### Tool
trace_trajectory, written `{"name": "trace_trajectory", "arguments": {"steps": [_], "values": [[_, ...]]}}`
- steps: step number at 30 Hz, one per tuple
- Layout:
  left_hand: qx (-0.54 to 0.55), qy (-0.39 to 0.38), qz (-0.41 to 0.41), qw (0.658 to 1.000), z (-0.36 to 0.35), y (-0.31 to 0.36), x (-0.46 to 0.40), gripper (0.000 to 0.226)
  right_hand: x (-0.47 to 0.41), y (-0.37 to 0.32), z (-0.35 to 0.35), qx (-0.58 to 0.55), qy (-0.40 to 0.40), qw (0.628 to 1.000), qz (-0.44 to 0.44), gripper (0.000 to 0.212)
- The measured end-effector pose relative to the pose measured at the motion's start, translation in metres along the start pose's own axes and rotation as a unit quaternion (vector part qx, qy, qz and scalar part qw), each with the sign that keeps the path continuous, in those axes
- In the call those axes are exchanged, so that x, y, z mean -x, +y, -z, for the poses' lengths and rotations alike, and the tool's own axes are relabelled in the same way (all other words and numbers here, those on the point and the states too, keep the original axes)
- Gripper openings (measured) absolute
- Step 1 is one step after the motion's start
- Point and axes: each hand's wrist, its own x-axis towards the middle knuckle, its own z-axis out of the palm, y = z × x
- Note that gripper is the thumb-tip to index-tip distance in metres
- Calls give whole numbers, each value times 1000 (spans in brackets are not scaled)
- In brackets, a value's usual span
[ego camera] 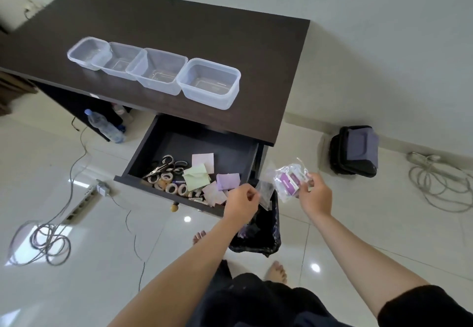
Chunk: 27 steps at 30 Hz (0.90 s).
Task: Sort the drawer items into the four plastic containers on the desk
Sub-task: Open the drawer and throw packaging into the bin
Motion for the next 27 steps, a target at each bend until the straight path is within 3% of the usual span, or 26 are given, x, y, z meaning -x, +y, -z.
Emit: {"name": "trace_trajectory", "arguments": {"steps": [7, 20, 27], "values": [[-12, -4, 38, 999, -59, -6, 25, 11, 11, 45, 7, 18, -78, 997, -20, 20], [-32, -31, 244, 969, -111, -86, 1, 12, 9, 90, -65, 114, -233, 963, -67, 42], [-31, -43, 237, 970, -141, -124, -44, 9, -24, 121, -135, 150, -279, 946, -64, 40]]}}
